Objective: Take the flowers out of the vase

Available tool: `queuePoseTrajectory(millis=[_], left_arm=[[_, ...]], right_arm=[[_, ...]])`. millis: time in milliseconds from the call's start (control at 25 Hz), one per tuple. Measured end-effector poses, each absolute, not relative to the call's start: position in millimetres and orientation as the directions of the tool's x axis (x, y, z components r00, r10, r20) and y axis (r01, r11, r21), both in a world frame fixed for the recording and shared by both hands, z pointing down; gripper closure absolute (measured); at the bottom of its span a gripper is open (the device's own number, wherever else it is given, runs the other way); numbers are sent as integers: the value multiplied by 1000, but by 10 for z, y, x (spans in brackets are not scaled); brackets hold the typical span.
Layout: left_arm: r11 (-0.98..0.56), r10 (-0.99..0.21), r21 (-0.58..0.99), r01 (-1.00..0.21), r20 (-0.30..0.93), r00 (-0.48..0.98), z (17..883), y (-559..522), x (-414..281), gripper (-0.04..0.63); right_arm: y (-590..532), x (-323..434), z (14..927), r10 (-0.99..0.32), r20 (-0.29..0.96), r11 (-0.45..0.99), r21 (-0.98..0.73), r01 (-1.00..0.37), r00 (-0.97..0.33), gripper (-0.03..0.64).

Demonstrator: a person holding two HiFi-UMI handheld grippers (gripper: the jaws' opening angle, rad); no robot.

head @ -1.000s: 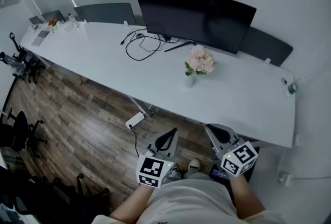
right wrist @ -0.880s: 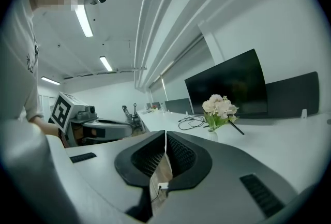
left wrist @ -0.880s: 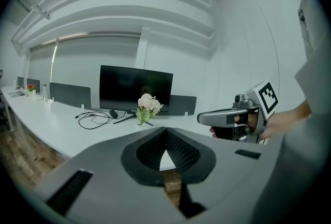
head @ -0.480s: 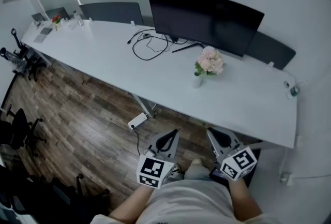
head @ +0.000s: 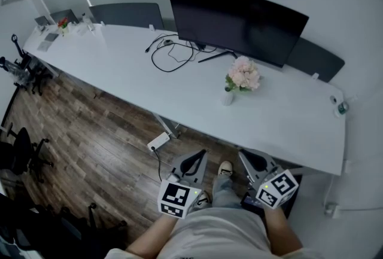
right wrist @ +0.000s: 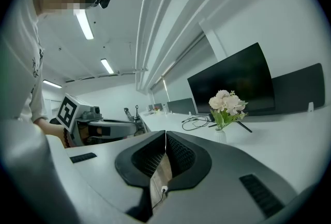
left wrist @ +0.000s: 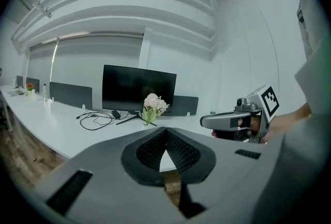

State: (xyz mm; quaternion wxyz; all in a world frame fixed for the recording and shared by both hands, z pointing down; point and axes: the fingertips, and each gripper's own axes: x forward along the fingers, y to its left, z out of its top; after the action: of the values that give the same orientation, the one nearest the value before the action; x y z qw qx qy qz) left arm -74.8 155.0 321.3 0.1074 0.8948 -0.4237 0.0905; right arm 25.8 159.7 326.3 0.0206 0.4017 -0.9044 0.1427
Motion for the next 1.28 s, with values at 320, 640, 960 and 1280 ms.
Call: queuePoseTrajectory(millis=[320,640,960,1280], left_arm=[[-594,-754,115,-796,266,600,3247,997,-637,592],[-584,-766,101,-806,261,588,3160,384,-428,592],[-551,-788,95,-829,269,554,3149,-122,-225,592],[-522,-802,98,-847,281,527,3208,-426,-57,592]], right_arm=[[1008,399,3314,-694,194,661,-212,-720,-694,584],[346,591,3278,-673,204,680,-211,-703,-711,584],[-146,765,3379,-621,219,709,-252,-659,-753,584],[-404,892,3516,-566,242,742,-268,-615,-788,584]])
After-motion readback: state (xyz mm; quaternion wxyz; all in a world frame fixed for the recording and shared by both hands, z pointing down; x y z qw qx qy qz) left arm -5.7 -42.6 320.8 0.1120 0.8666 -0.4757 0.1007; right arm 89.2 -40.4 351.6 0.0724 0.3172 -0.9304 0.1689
